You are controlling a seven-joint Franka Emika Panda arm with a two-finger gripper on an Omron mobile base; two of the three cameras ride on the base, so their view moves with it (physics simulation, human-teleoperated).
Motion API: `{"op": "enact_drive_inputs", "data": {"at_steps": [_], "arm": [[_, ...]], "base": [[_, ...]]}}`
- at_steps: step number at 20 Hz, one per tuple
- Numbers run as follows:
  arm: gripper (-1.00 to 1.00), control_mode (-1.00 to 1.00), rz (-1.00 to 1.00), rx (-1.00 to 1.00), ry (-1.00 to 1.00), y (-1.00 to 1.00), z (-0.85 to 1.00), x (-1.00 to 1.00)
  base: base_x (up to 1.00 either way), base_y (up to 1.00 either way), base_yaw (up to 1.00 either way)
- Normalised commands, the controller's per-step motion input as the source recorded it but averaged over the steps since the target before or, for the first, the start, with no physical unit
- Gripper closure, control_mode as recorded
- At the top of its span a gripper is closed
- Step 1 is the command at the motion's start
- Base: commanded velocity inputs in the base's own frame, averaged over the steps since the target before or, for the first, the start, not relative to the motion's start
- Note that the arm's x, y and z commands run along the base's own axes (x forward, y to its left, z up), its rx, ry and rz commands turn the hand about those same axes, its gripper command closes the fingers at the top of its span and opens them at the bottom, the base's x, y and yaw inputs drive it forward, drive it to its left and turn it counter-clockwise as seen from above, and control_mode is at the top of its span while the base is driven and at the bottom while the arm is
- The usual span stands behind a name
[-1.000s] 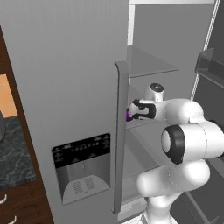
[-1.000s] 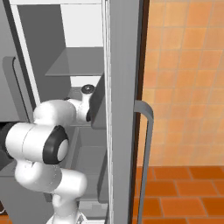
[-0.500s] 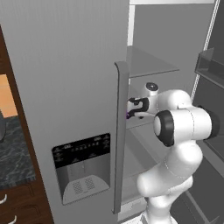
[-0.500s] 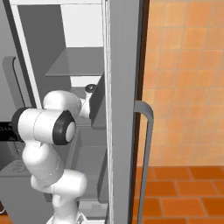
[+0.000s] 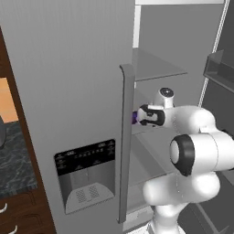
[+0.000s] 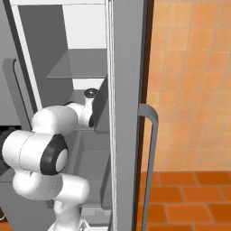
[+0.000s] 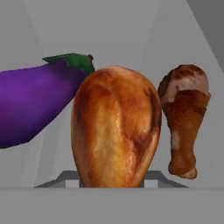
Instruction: Place one eggplant and one chicken drumstick in each tupperware on the nearby counter, to pack two identical lunches.
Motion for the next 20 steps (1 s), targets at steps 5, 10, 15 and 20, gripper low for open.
{"op": "enact_drive_inputs", "data": {"at_steps": [5,10,15,20], "arm": [[1.0,-1.0,0.0,0.03,-0.02,0.01,0.58,-1.0],[1.0,-1.0,0.0,0.03,-0.02,0.0,0.84,-1.0],[1.0,-1.0,0.0,0.01,0.0,0.0,0.84,-1.0],[1.0,-1.0,0.0,0.0,0.0,0.01,0.33,-1.0]], "base": [[0.0,0.0,0.0],[0.0,0.0,0.0],[0.0,0.0,0.0],[0.0,0.0,0.0]]}}
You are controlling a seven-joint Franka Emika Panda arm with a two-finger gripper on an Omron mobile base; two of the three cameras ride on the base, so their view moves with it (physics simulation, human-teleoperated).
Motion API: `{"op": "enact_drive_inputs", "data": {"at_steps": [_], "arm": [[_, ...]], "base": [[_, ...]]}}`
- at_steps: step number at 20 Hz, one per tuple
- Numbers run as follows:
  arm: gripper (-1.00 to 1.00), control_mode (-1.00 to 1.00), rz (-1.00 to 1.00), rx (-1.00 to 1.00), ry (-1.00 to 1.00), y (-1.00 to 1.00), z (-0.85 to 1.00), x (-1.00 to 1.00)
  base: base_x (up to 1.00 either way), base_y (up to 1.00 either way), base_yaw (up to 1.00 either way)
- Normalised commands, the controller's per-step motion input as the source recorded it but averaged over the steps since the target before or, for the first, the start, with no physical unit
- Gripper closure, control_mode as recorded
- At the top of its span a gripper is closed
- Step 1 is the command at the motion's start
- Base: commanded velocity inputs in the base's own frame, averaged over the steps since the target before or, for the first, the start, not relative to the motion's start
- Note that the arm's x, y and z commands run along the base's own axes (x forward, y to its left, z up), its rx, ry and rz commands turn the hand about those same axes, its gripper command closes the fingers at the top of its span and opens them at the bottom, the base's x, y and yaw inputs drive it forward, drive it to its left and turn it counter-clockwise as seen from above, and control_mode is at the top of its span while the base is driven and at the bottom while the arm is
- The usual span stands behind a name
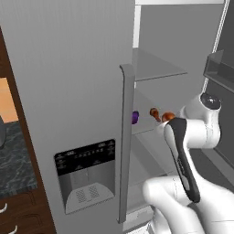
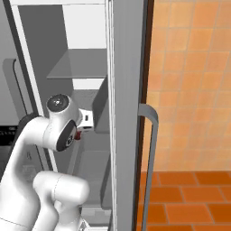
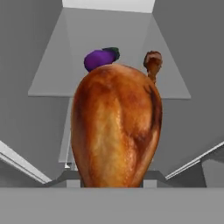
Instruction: Place one eggplant and one chicken drumstick in each tupperware on the nearby counter, to pack two identical lunches.
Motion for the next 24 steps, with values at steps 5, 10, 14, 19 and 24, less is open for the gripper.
{"op": "enact_drive_inputs", "data": {"at_steps": [5,10,14,19,24], "arm": [[1.0,1.0,0.0,0.0,-0.02,0.07,0.01,-0.6],[1.0,1.0,0.0,0.0,0.0,0.0,0.0,0.0],[1.0,1.0,0.0,0.0,0.0,0.0,0.0,0.0],[1.0,1.0,0.0,0.0,0.0,0.0,0.0,0.0],[1.0,1.0,0.0,0.0,0.0,0.0,0.0,0.0]], "base": [[-0.4,0.19,0.02],[-0.75,0.97,0.12],[-0.18,1.0,0.12],[0.0,1.0,0.11],[0.0,1.0,0.05]]}}
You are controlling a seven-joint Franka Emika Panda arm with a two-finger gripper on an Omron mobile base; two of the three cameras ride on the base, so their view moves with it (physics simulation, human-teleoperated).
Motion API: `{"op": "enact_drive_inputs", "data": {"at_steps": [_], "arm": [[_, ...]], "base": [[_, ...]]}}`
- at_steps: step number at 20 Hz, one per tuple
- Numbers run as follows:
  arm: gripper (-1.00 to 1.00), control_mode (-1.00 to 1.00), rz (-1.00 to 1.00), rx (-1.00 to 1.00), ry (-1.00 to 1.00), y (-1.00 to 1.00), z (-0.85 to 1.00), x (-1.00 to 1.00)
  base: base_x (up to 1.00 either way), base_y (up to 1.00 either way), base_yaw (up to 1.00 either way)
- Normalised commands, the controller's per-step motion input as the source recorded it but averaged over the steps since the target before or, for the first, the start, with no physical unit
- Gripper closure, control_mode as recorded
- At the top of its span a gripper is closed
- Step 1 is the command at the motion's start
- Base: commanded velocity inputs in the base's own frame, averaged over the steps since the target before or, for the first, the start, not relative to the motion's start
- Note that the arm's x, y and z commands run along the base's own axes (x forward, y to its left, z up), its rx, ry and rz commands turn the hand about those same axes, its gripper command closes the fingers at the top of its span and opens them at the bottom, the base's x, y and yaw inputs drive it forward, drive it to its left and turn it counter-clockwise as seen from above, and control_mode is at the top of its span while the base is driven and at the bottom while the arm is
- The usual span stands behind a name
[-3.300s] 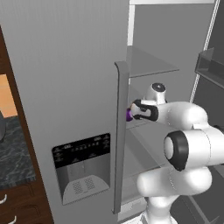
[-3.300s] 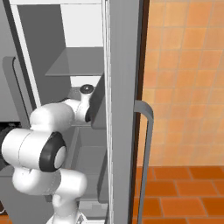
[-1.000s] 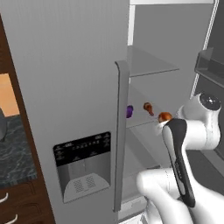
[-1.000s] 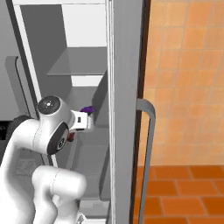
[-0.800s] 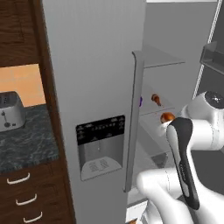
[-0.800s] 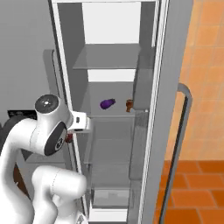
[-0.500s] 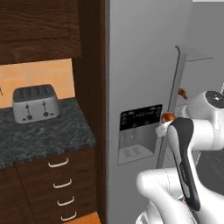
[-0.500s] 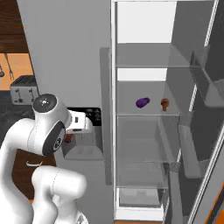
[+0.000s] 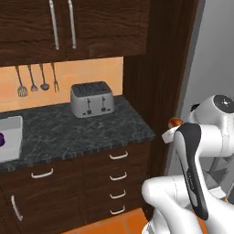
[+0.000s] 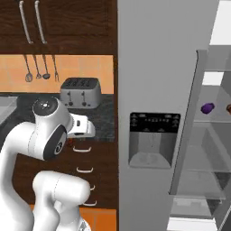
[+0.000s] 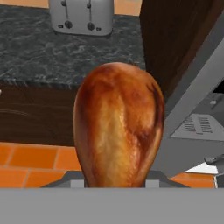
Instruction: Place one eggplant and one chicken drumstick in each tupperware on the nearby counter, to pack two identical lunches.
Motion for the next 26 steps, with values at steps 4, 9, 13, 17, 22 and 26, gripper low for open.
{"op": "enact_drive_inputs", "data": {"at_steps": [4,9,13,17,22,26], "arm": [[1.0,1.0,0.0,0.0,0.0,0.0,0.0,0.0],[1.0,1.0,0.0,0.0,0.0,0.0,0.0,0.0],[1.0,1.0,0.0,0.0,0.0,0.0,0.0,0.0],[1.0,1.0,0.0,0.0,0.0,0.0,0.0,0.0],[1.0,1.0,0.0,0.0,0.0,0.0,0.0,0.0],[1.0,1.0,0.0,0.0,0.0,0.0,0.0,0.0]], "base": [[0.08,1.0,0.0],[0.26,1.0,0.0],[0.34,1.0,0.0],[0.4,1.0,0.0],[0.68,0.95,0.0],[0.78,0.39,0.0]]}}
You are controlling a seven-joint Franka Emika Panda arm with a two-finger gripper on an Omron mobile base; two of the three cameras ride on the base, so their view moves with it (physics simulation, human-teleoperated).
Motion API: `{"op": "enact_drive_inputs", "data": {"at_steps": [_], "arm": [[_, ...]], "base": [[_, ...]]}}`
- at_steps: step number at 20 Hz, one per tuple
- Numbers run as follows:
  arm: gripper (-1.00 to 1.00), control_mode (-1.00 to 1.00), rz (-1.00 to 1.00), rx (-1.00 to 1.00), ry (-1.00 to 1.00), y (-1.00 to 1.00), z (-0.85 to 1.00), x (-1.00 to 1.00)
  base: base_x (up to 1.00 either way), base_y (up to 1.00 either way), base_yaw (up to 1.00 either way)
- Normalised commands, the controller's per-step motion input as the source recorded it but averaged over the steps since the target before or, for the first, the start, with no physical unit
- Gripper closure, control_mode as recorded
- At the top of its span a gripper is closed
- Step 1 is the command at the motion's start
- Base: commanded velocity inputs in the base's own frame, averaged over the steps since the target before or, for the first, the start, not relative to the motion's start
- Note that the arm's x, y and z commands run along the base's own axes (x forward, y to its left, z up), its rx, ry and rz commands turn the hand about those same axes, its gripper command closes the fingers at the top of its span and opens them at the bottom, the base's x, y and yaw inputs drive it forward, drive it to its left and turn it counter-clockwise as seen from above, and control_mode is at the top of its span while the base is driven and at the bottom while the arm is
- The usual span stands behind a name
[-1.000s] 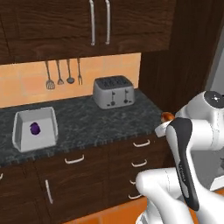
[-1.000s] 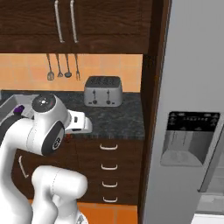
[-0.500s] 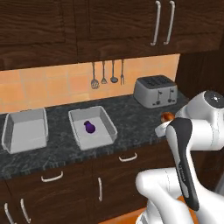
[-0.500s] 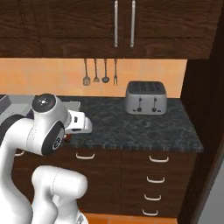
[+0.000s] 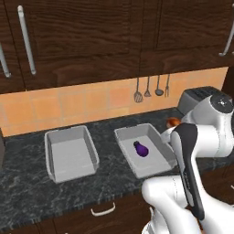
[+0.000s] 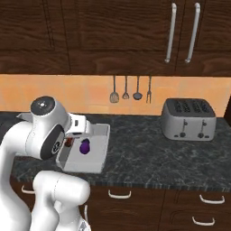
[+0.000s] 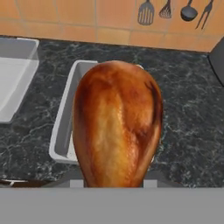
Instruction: Place one eggplant and one chicken drumstick in each tupperware on the nearby counter, to pack two identical lunches.
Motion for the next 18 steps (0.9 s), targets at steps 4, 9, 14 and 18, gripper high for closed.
{"op": "enact_drive_inputs", "data": {"at_steps": [4,9,14,18], "arm": [[1.0,-1.0,0.0,-0.05,0.04,0.0,-0.32,0.12],[1.0,-1.0,0.0,-0.08,0.04,0.0,-0.71,0.32],[1.0,-1.0,0.0,-0.03,0.01,0.0,-0.65,0.37],[1.0,-1.0,0.0,-0.01,0.02,0.06,-0.65,0.51]], "base": [[0.27,0.11,0.0],[0.0,0.0,0.0],[0.0,0.0,0.0],[0.0,0.0,0.0]]}}
